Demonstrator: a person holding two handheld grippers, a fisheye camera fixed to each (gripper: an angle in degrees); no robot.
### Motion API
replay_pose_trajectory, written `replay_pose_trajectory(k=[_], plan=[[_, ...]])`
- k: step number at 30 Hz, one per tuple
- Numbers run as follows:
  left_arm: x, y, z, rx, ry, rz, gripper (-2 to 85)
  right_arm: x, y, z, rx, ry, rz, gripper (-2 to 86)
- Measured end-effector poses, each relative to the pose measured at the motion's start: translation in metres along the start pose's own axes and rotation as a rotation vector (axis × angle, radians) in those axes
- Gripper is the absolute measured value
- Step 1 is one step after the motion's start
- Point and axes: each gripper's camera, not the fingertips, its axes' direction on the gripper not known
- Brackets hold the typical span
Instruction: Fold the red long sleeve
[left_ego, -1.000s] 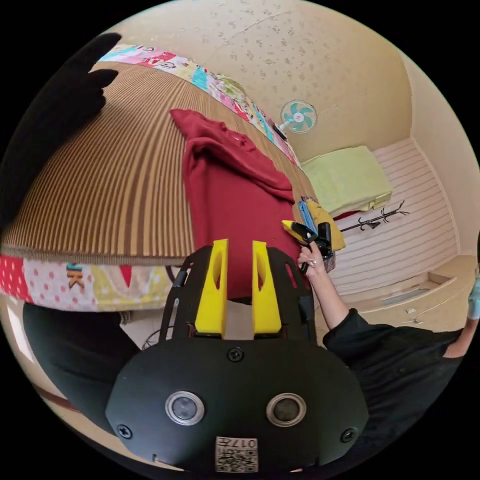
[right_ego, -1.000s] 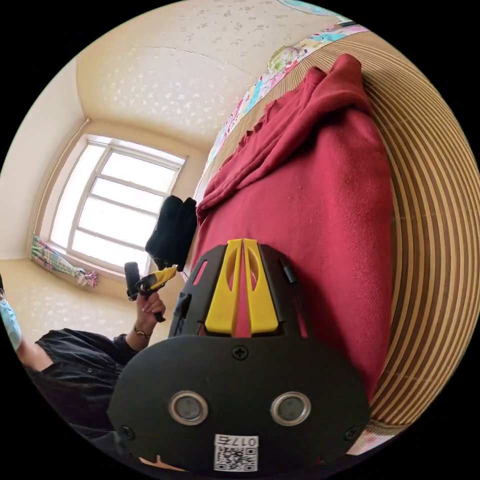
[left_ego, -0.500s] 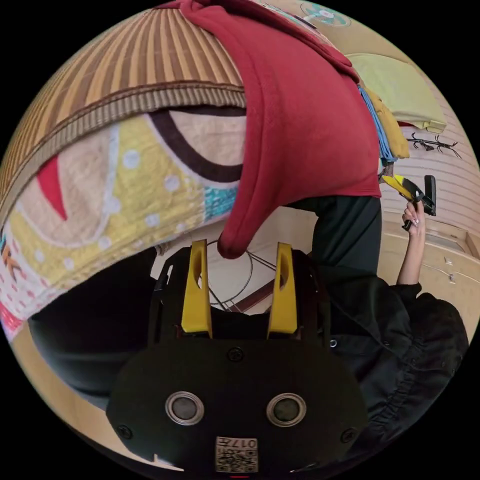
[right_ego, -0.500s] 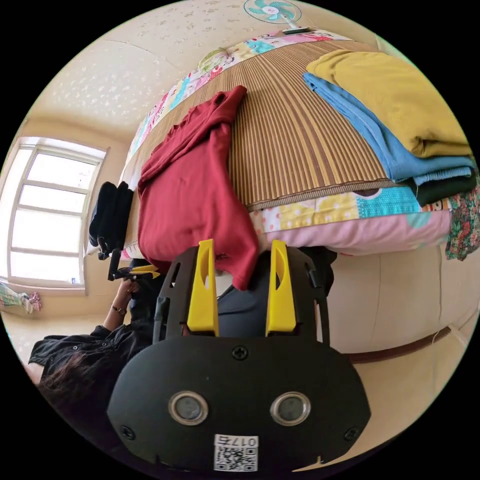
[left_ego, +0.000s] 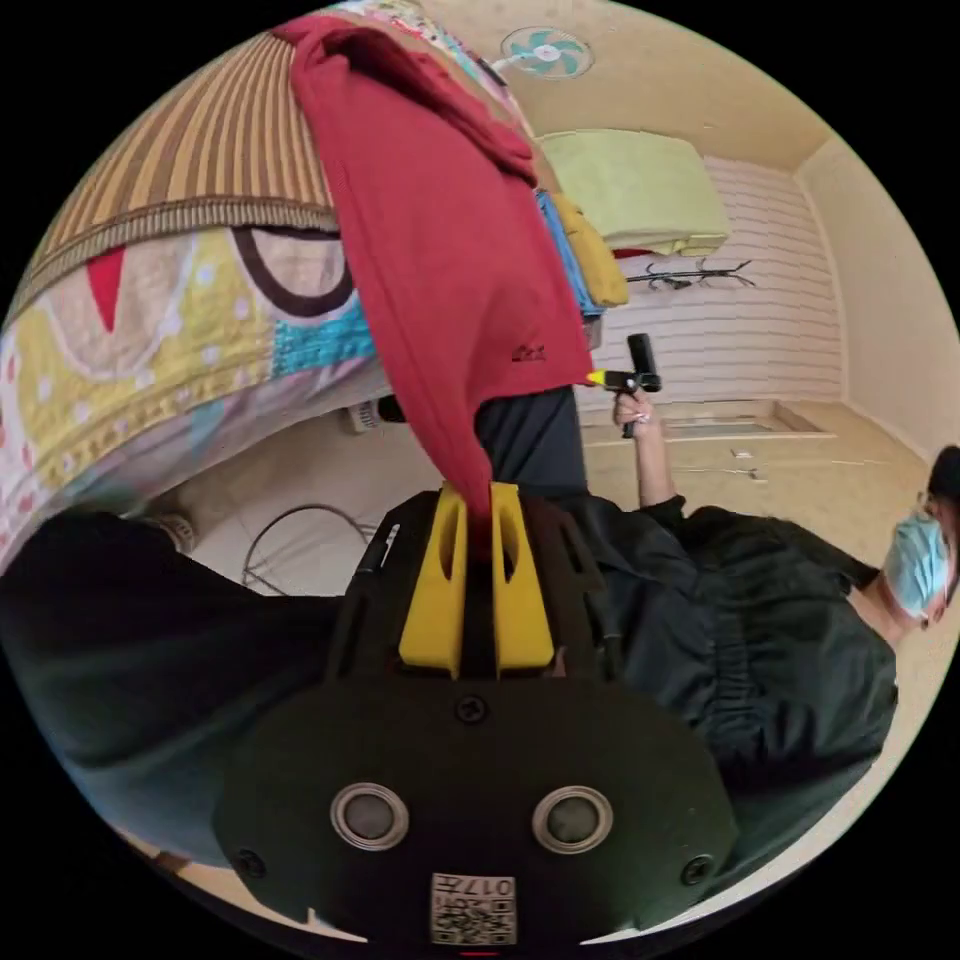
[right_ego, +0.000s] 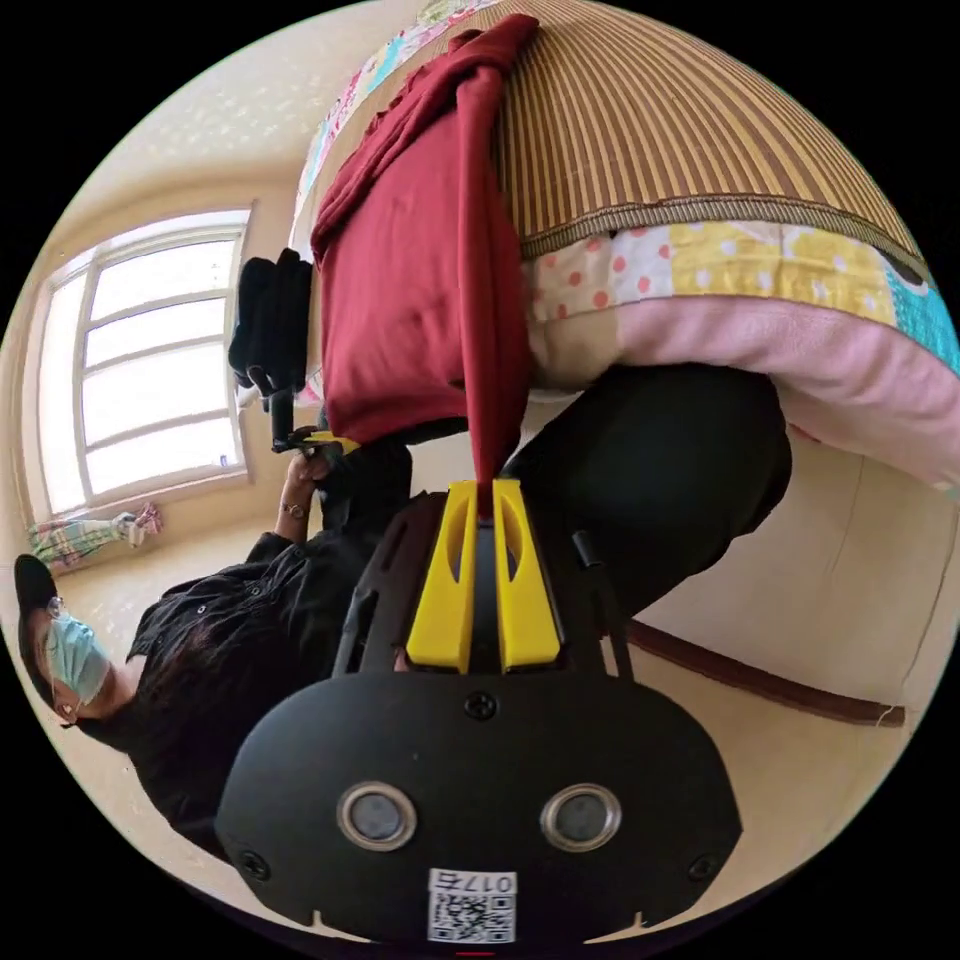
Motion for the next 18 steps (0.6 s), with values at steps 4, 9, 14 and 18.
replay_pose_trajectory(k=[4, 9, 14, 18], plan=[[0.038, 0.054, -0.076, 0.256, 0.166, 0.089, 4.2, -0.005, 0.068, -0.056, 0.283, -0.452, -0.199, 3.5], [0.083, 0.088, -0.172, 0.557, 0.362, 0.218, 4.2, -0.053, 0.093, -0.08, 0.4, -0.693, -0.412, 3.3], [0.08, -0.002, -0.23, 0.668, 0.289, 0.16, 4.2, -0.086, -0.002, -0.105, 0.478, -0.591, -0.325, 3.5], [0.06, -0.145, -0.273, 0.754, 0.219, 0.11, 7.3, -0.114, -0.144, -0.132, 0.67, -0.389, -0.22, 4.5]])
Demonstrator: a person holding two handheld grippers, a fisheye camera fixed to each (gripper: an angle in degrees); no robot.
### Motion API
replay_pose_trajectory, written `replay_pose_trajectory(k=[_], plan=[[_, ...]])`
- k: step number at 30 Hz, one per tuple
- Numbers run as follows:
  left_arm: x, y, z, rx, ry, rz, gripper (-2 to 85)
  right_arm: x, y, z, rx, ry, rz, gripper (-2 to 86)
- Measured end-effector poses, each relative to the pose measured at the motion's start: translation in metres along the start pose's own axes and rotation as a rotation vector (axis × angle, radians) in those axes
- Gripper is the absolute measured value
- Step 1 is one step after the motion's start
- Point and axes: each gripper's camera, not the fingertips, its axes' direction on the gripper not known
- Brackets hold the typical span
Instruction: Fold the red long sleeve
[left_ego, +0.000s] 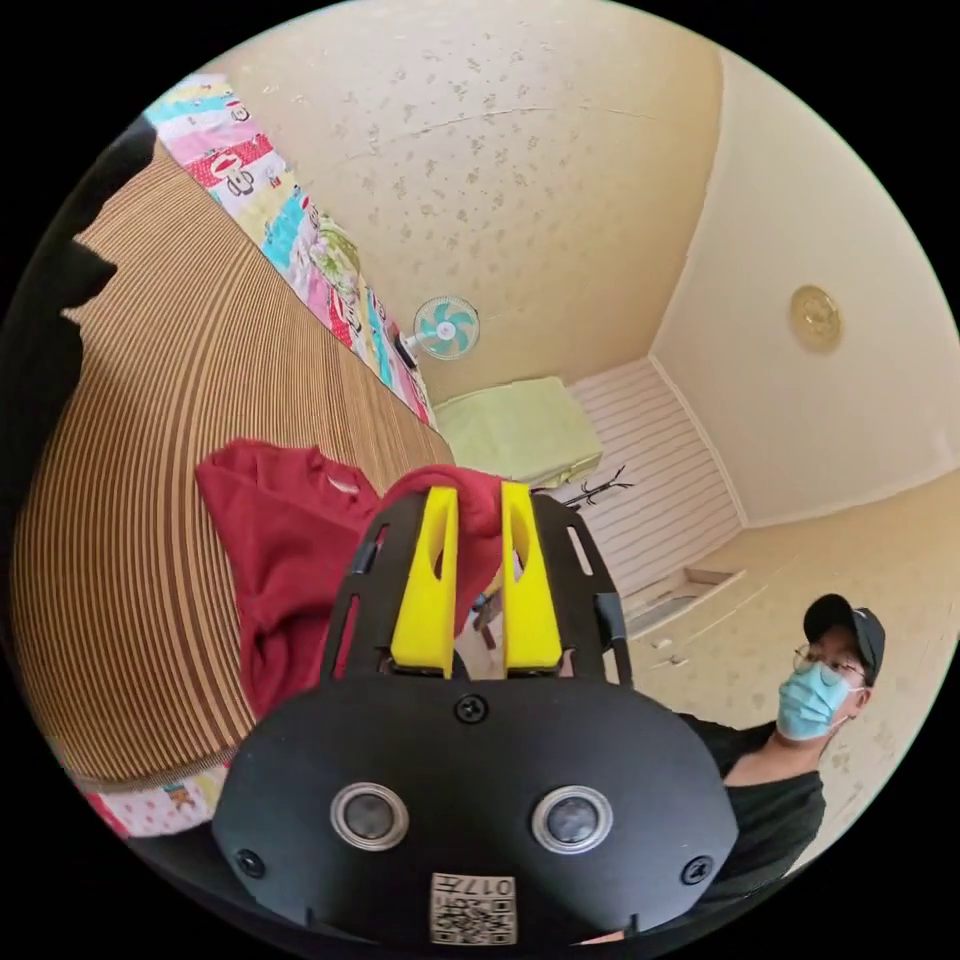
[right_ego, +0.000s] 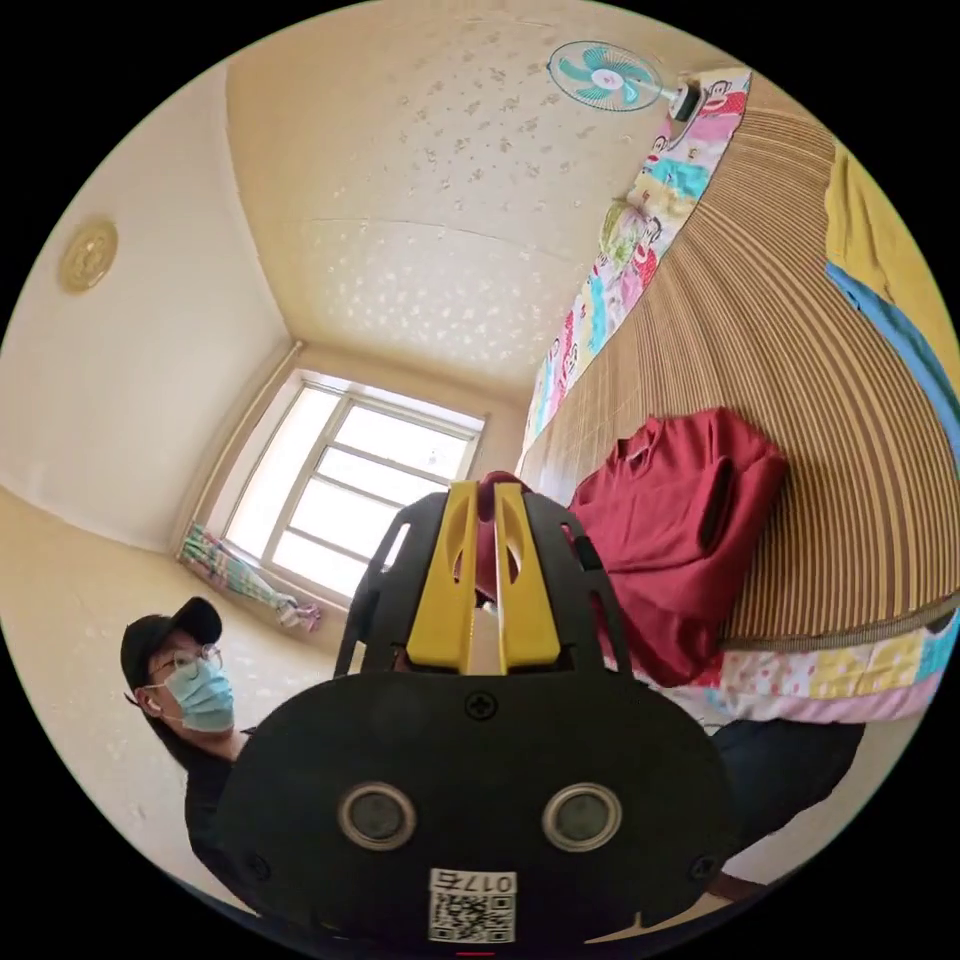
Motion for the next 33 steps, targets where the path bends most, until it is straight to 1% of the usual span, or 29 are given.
replay_pose_trajectory(k=[1, 2, 3, 4, 5, 8, 9, 10, 11, 12, 13, 14, 15, 16, 17, 19, 20, 21, 22, 23, 24, 25, 27, 28, 30, 31, 32, 33], plan=[[-0.005, -0.015, 0.007, 0.011, -0.031, 0.005, 8.4, 0.004, -0.024, 0.025, 0.036, 0.127, -0.007, 5.1], [-0.014, -0.036, 0.017, 0.041, -0.121, -0.002, 10.7, 0.006, -0.032, 0.038, 0.053, 0.21, -0.007, 5.7], [-0.021, -0.046, 0.023, 0.067, -0.22, -0.015, 12.2, 0.008, -0.039, 0.065, 0.073, 0.384, 0.017, 6.9], [-0.023, -0.047, 0.025, 0.08, -0.267, -0.022, 12.5, 0.009, -0.037, 0.093, 0.051, 0.483, 0.03, 7.7], [-0.03, -0.04, 0.028, 0.099, -0.341, -0.047, 13.2, 0.008, -0.033, 0.106, 0.029, 0.493, 0.013, 8.1], [-0.05, 0.002, 0.038, 0.049, -0.463, -0.099, 15.7, 0.005, 0.014, 0.16, -0.034, 0.527, -0.121, 6.1], [-0.058, 0.028, 0.039, 0.043, -0.535, -0.129, 16.5, 0.006, 0.04, 0.178, -0.038, 0.61, -0.189, 4.8], [-0.062, 0.042, 0.039, 0.047, -0.567, -0.146, 16.9, 0.009, 0.067, 0.195, -0.038, 0.726, -0.268, 3.6], [-0.068, 0.068, 0.037, 0.061, -0.609, -0.182, 17.7, 0.013, 0.08, 0.203, -0.042, 0.787, -0.312, 3.2], [-0.073, 0.093, 0.035, 0.085, -0.623, -0.224, 18.2, 0.026, 0.105, 0.222, -0.07, 0.921, -0.402, 2.4], [-0.076, 0.104, 0.035, 0.097, -0.616, -0.244, 18.2, 0.052, 0.124, 0.241, -0.136, 1.099, -0.444, 1.6], [-0.082, 0.121, 0.038, 0.108, -0.584, -0.276, 18.2, 0.069, 0.132, 0.25, -0.19, 1.189, -0.453, 1.2], [-0.087, 0.131, 0.046, 0.108, -0.552, -0.294, 18.1, 0.088, 0.148, 0.26, -0.236, 1.224, -0.505, 0.9], [-0.091, 0.134, 0.051, 0.104, -0.541, -0.302, 17.6, 0.087, 0.161, 0.258, -0.139, 1.218, -0.549, 0.7], [-0.099, 0.135, 0.063, 0.088, -0.523, -0.323, 16.6, 0.087, 0.163, 0.26, -0.124, 1.222, -0.549, 0.6], [-0.108, 0.13, 0.073, 0.121, -0.504, -0.377, 13.5, 0.091, 0.154, 0.269, -0.122, 1.249, -0.495, 0.4], [-0.109, 0.124, 0.076, 0.162, -0.489, -0.414, 10.0, 0.092, 0.149, 0.268, -0.118, 1.24, -0.472, 0.4], [-0.101, 0.114, 0.081, 0.208, -0.443, -0.398, 7.7, 0.094, 0.14, 0.263, -0.114, 1.205, -0.417, 0.4], [-0.093, 0.107, 0.086, 0.232, -0.41, -0.355, 7.1, 0.096, 0.13, 0.254, -0.111, 1.15, -0.369, 0.4], [-0.069, 0.09, 0.102, 0.238, -0.355, -0.244, 6.5, 0.096, 0.127, 0.247, -0.106, 1.116, -0.348, 0.4], [-0.038, 0.071, 0.129, 0.186, -0.346, -0.137, 6.3, 0.096, 0.121, 0.23, -0.087, 1.04, -0.306, 0.4], [-0.021, 0.063, 0.146, 0.153, -0.347, -0.078, 6.3, 0.096, 0.118, 0.211, -0.065, 0.971, -0.276, 0.5], [0.052, 0.053, 0.226, 0.008, -0.362, 0.162, 6.3, 0.097, 0.117, 0.182, -0.035, 0.899, -0.255, 0.6], [0.068, 0.056, 0.248, -0.033, -0.36, 0.214, 6.3, 0.098, 0.119, 0.161, -0.006, 0.878, -0.244, 0.7], [0.118, 0.087, 0.325, -0.178, -0.334, 0.4, 6.8, 0.101, 0.122, 0.125, 0.049, 0.848, -0.217, 0.9], [0.128, 0.099, 0.343, -0.214, -0.327, 0.45, 7.1, 0.104, 0.124, 0.101, 0.084, 0.822, -0.192, 1.0], [0.14, 0.122, 0.374, -0.293, -0.309, 0.528, 8.2, 0.107, 0.124, 0.089, 0.1, 0.809, -0.178, 1.2], [0.143, 0.141, 0.398, -0.377, -0.284, 0.55, 9.6, 0.112, 0.124, 0.065, 0.122, 0.784, -0.146, 1.5]])
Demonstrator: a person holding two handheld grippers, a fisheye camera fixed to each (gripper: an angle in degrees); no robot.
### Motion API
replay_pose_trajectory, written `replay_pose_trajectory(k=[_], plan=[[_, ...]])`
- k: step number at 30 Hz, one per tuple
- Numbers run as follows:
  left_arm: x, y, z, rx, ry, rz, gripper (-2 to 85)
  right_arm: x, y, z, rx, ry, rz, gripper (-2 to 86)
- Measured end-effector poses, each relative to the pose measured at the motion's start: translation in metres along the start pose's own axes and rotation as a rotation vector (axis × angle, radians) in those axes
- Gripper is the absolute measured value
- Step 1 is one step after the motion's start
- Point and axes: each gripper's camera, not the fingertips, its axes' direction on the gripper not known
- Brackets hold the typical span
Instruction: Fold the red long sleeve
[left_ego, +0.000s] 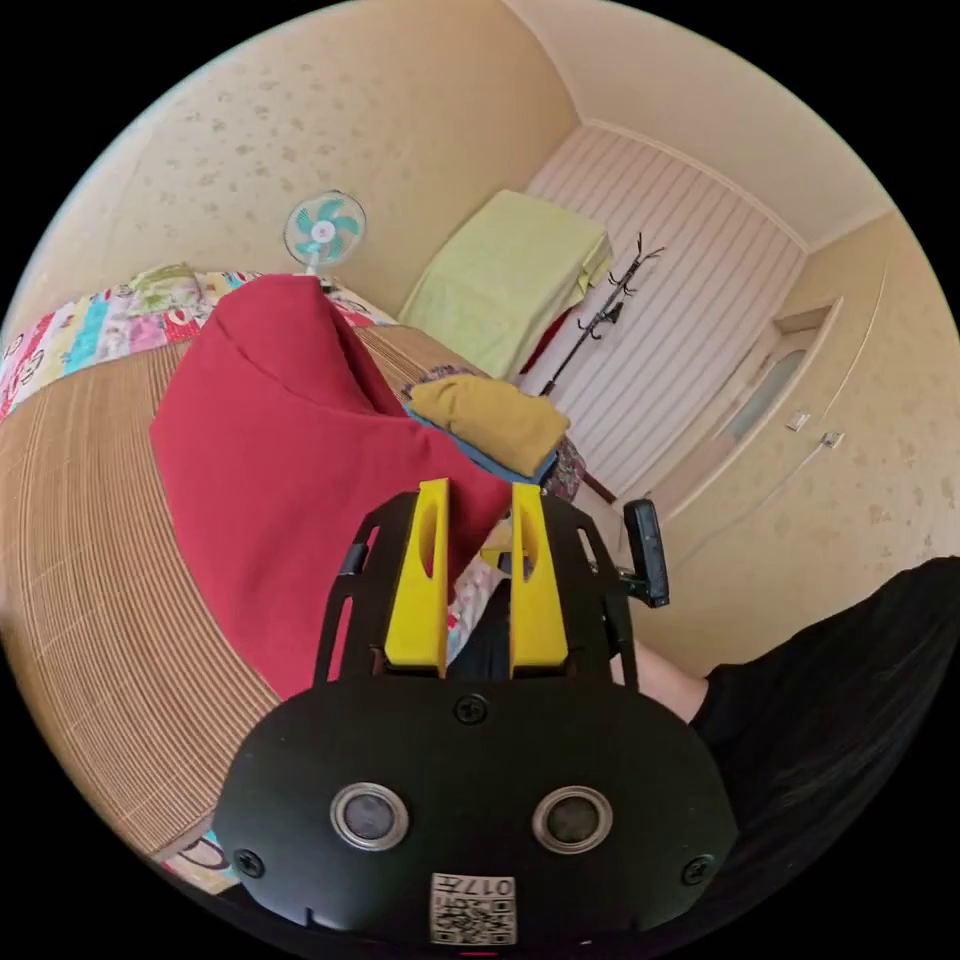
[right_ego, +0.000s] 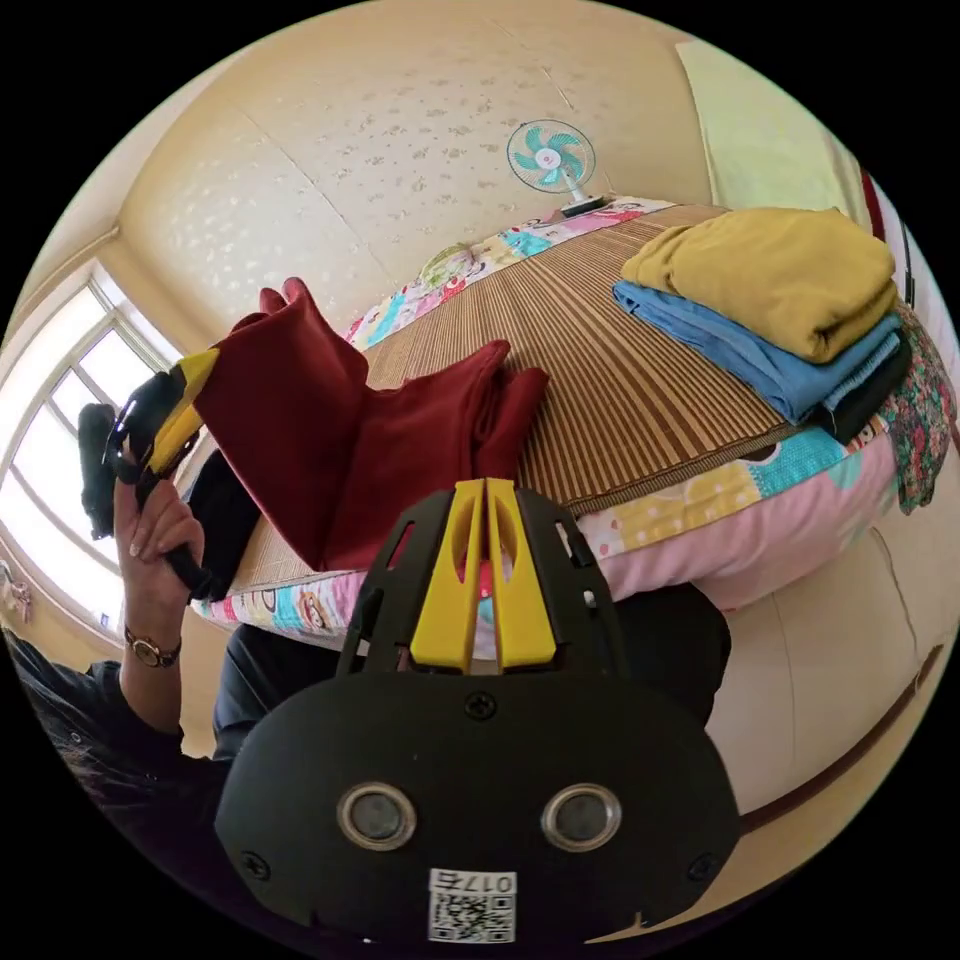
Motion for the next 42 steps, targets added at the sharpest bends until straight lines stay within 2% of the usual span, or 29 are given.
replay_pose_trajectory(k=[2, 4, 6, 9, 10, 13, 14, 16, 18, 20, 23, 25, 26, 30, 32, 36, 38, 42], plan=[[0.004, 0.012, 0.021, -0.058, 0.079, -0.031, 12.0, 0.032, -0.001, -0.018, 0.003, -0.034, 0.055, 2.5], [-0.008, 0.031, 0.012, 0.0, 0.111, -0.109, 13.5, 0.072, -0.001, -0.041, 0.011, -0.1, 0.116, 5.5], [-0.036, 0.062, -0.024, 0.127, 0.004, -0.245, 14.3, 0.1, -0.002, -0.056, 0.005, -0.16, 0.158, 8.5], [-0.083, 0.095, -0.052, 0.145, -0.163, -0.484, 17.5, 0.138, -0.004, -0.071, -0.02, -0.285, 0.227, 11.9], [-0.094, 0.1, -0.052, 0.126, -0.162, -0.533, 17.8, 0.15, -0.005, -0.074, -0.027, -0.343, 0.249, 13.1], [-0.143, 0.124, -0.018, -0.072, -0.008, -0.761, 16.4, 0.171, -0.01, -0.066, -0.088, -0.463, 0.319, 16.9], [-0.151, 0.135, 0.001, -0.106, 0.125, -0.813, 12.6, 0.174, -0.011, -0.063, -0.104, -0.469, 0.342, 17.5], [-0.154, 0.152, 0.01, -0.044, 0.273, -0.908, 8.9, 0.183, -0.009, -0.051, -0.138, -0.492, 0.433, 20.0], [-0.14, 0.153, 0.008, -0.038, 0.42, -0.908, 7.5, 0.187, -0.006, -0.042, -0.14, -0.579, 0.484, 22.0], [-0.118, 0.143, -0.007, -0.047, 0.489, -0.837, 7.1, 0.187, -0.004, -0.031, -0.156, -0.657, 0.525, 23.5], [-0.071, 0.129, -0.052, -0.07, 0.48, -0.678, 6.8, 0.169, 0.0, -0.014, -0.151, -0.865, 0.499, 23.2], [-0.048, 0.13, -0.089, -0.055, 0.442, -0.582, 7.0, 0.155, 0.005, -0.007, -0.077, -1.133, 0.492, 21.8], [-0.039, 0.134, -0.118, -0.035, 0.397, -0.528, 7.3, 0.15, 0.006, -0.008, -0.085, -1.135, 0.489, 21.5], [-0.018, 0.162, -0.244, 0.092, 0.214, -0.289, 8.1, 0.056, -0.02, -0.013, -0.255, -1.077, 0.181, 19.6], [-0.015, 0.19, -0.306, 0.219, 0.135, -0.273, 9.0, 0.0, -0.04, -0.006, -0.307, -1.128, 0.052, 18.9], [-0.011, 0.268, -0.42, 0.475, -0.136, -0.39, 11.4, -0.16, -0.08, 0.034, -0.403, -1.396, -0.155, 17.4], [-0.011, 0.297, -0.45, 0.54, -0.228, -0.444, 11.5, -0.239, -0.086, 0.045, -0.395, -1.495, -0.235, 16.7], [-0.012, 0.362, -0.493, 0.694, -0.316, -0.582, 11.7, -0.417, -0.064, 0.075, -0.315, -1.624, -0.291, 15.2]])
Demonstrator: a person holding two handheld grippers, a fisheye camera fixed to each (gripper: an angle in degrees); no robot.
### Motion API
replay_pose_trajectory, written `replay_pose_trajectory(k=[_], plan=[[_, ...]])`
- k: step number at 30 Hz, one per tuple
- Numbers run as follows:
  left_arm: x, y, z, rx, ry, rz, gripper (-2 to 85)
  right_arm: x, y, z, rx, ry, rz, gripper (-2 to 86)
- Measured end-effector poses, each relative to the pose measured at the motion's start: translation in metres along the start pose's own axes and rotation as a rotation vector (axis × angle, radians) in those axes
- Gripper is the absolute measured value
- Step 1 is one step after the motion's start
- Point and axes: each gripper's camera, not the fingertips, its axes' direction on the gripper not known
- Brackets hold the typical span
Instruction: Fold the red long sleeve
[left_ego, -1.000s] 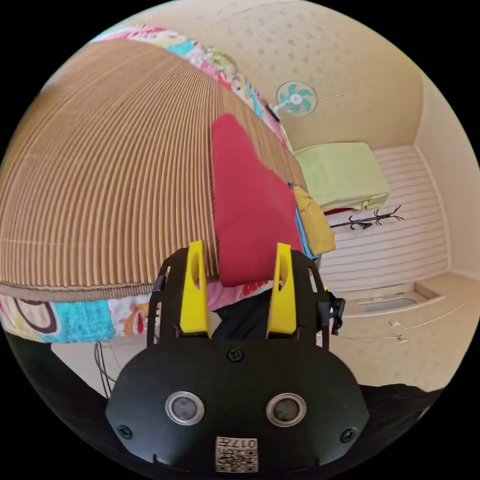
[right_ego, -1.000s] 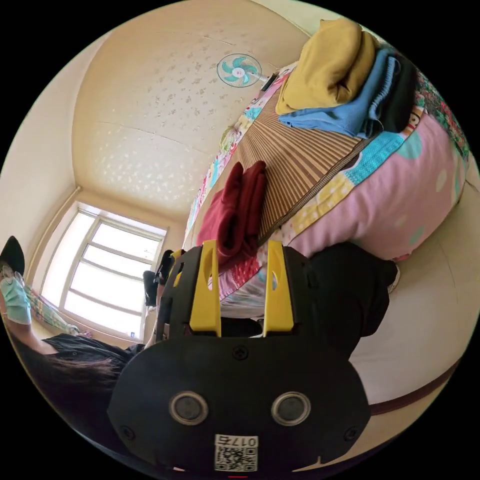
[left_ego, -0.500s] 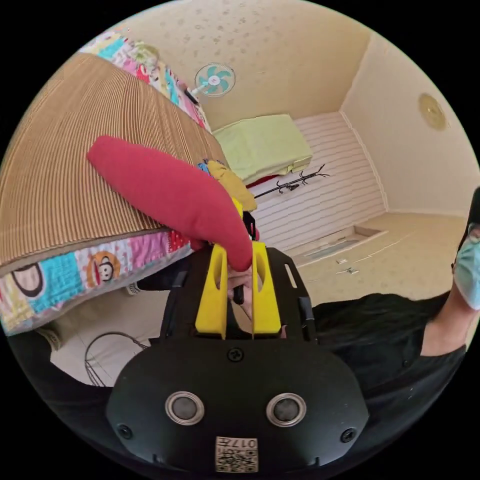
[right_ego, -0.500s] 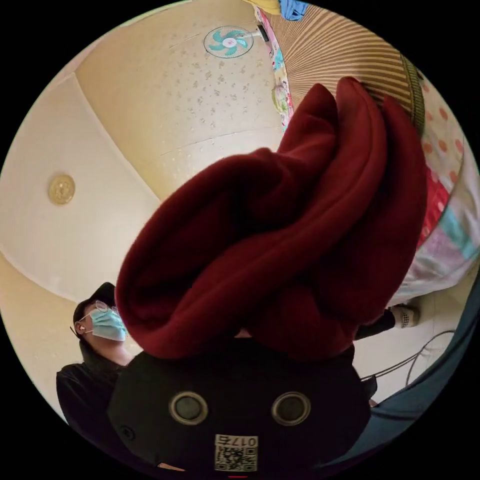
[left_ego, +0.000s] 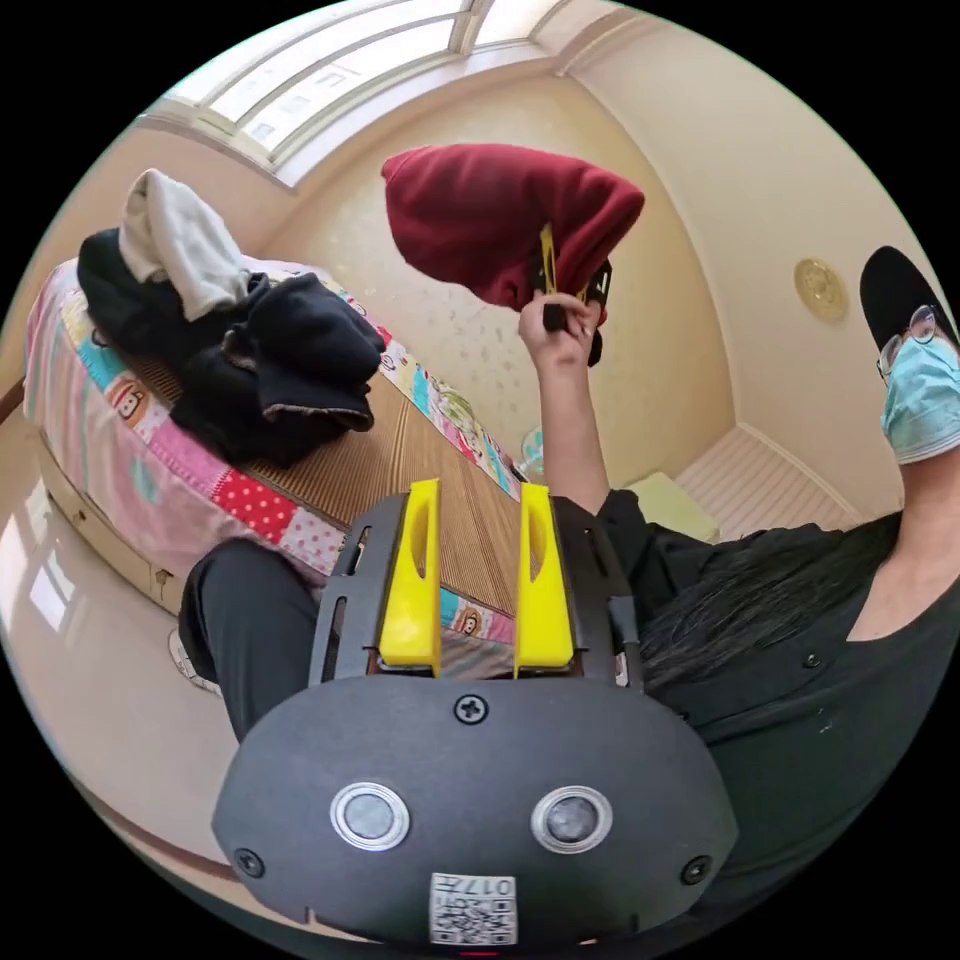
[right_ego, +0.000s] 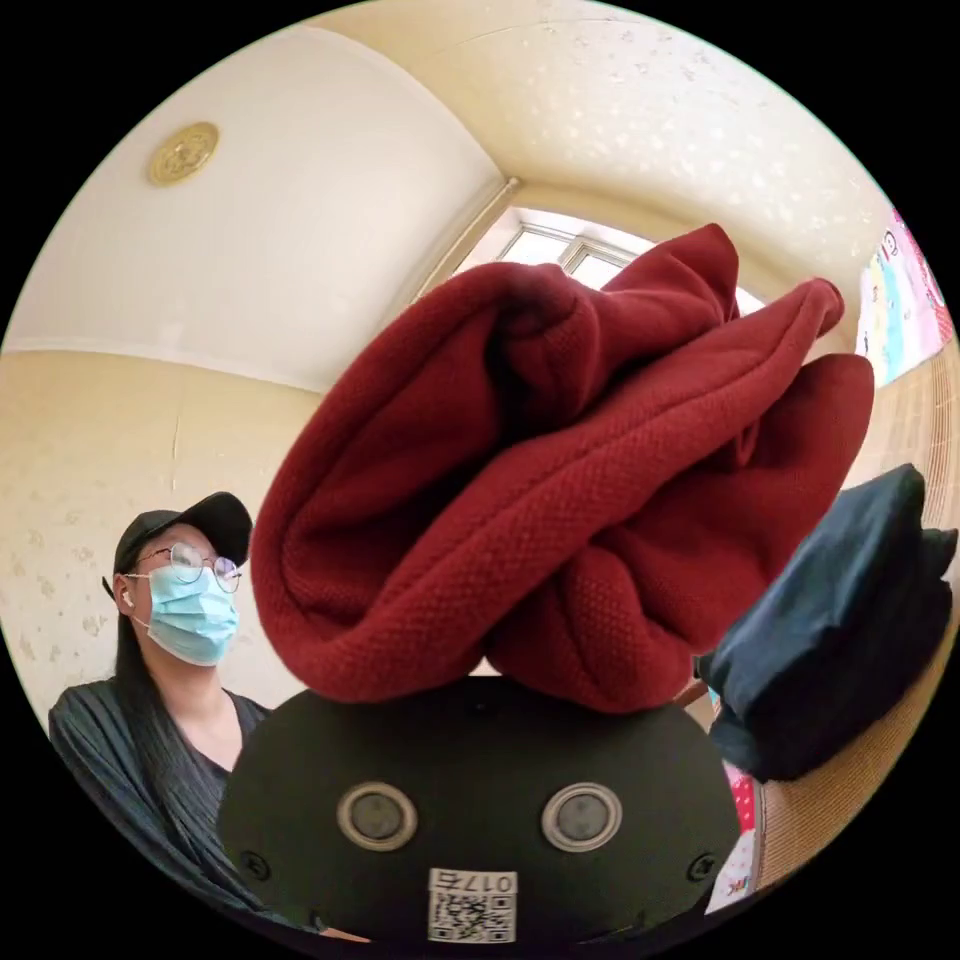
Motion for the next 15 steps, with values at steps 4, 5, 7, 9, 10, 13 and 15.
replay_pose_trajectory(k=[4, 5, 7, 9, 10, 13, 15], plan=[[-0.021, 0.017, -0.029, 0.064, -0.126, -0.073, 11.7, 0.11, 0.025, 0.135, 0.063, 0.016, 0.207, 13.3], [-0.026, 0.022, -0.035, 0.08, -0.175, -0.093, 11.7, 0.132, 0.037, 0.148, 0.054, 0.026, 0.276, 13.0], [-0.032, 0.027, -0.04, 0.097, -0.234, -0.117, 11.8, 0.209, 0.105, 0.184, -0.109, 0.122, 0.51, 11.7], [-0.037, 0.031, -0.039, 0.103, -0.305, -0.123, 11.8, 0.229, 0.167, 0.19, -0.319, 0.179, 0.535, 10.5], [-0.038, 0.032, -0.037, 0.1, -0.322, -0.119, 11.8, 0.221, 0.207, 0.183, -0.446, 0.202, 0.482, 10.3], [-0.039, 0.033, -0.016, 0.061, -0.42, -0.086, 11.6, 0.171, 0.293, 0.133, -0.75, 0.374, 0.294, 10.0], [-0.039, 0.032, 0.017, -0.006, -0.453, -0.04, 11.3, 0.132, 0.329, 0.08, -0.857, 0.511, 0.18, 9.8]])
